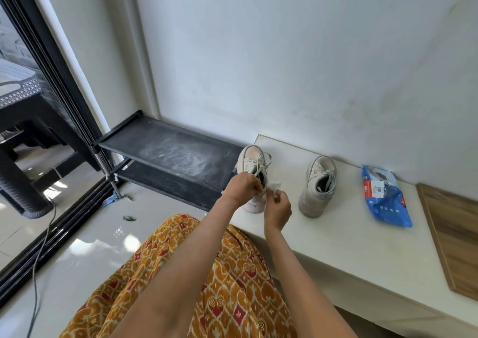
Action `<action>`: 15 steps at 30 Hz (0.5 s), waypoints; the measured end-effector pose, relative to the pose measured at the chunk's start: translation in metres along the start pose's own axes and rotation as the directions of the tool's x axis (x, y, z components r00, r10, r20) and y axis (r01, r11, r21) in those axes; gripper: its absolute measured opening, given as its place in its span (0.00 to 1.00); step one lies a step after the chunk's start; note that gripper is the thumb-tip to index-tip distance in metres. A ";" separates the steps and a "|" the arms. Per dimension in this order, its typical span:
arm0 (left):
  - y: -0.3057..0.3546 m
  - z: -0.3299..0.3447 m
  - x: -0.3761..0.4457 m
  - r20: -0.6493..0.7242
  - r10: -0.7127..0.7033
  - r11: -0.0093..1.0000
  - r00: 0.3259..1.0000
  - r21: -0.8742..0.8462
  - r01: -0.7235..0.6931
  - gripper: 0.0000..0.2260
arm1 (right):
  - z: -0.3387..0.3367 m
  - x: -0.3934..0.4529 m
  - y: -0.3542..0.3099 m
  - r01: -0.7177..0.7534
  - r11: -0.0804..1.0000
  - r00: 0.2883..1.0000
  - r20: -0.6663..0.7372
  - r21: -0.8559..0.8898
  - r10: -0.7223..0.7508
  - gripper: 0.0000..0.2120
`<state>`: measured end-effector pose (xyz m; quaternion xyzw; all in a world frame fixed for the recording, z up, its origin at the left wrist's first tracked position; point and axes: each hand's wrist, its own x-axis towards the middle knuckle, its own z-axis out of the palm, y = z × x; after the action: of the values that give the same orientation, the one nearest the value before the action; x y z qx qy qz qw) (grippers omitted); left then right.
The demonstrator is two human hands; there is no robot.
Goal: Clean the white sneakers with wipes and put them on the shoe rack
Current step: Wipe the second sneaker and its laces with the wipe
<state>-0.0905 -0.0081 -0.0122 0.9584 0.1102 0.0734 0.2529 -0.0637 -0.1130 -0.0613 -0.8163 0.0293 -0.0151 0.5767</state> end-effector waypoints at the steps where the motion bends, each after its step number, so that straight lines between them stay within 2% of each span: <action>1: 0.000 0.000 0.000 -0.004 0.004 1.000 1.000 0.000 -0.004 0.07 | 0.001 -0.006 0.003 -0.015 1.000 1.000 0.012 0.005 0.015 0.10; 3: 0.000 0.000 0.000 -0.008 0.014 1.000 1.000 0.002 -0.014 0.07 | -0.002 -0.015 0.013 -0.020 0.998 0.997 0.079 -0.059 0.025 0.10; 5: 0.000 0.000 -0.001 0.000 0.036 0.999 0.999 0.026 -0.036 0.08 | -0.010 -0.012 0.022 0.037 0.987 0.990 0.143 -0.154 -0.015 0.09; 7: -0.001 0.002 -0.001 0.014 0.072 0.994 0.997 0.075 -0.073 0.07 | -0.013 -0.001 0.019 0.074 0.982 0.991 0.121 -0.175 -0.053 0.09; 10: -0.002 0.003 -0.003 0.030 0.093 0.991 0.995 0.094 -0.096 0.07 | -0.006 0.005 0.004 0.047 0.995 0.999 -0.014 -0.086 -0.048 0.09; 15: -0.011 -0.001 -0.007 0.057 0.124 0.992 0.991 0.024 -0.126 0.09 | -0.003 -0.015 0.023 0.034 0.983 0.994 0.106 -0.182 -0.014 0.09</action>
<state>-0.0992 -0.0003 -0.0175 0.9685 0.0440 0.0610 0.2374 -0.0793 -0.1224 -0.0820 -0.8658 -0.0095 0.0233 0.4997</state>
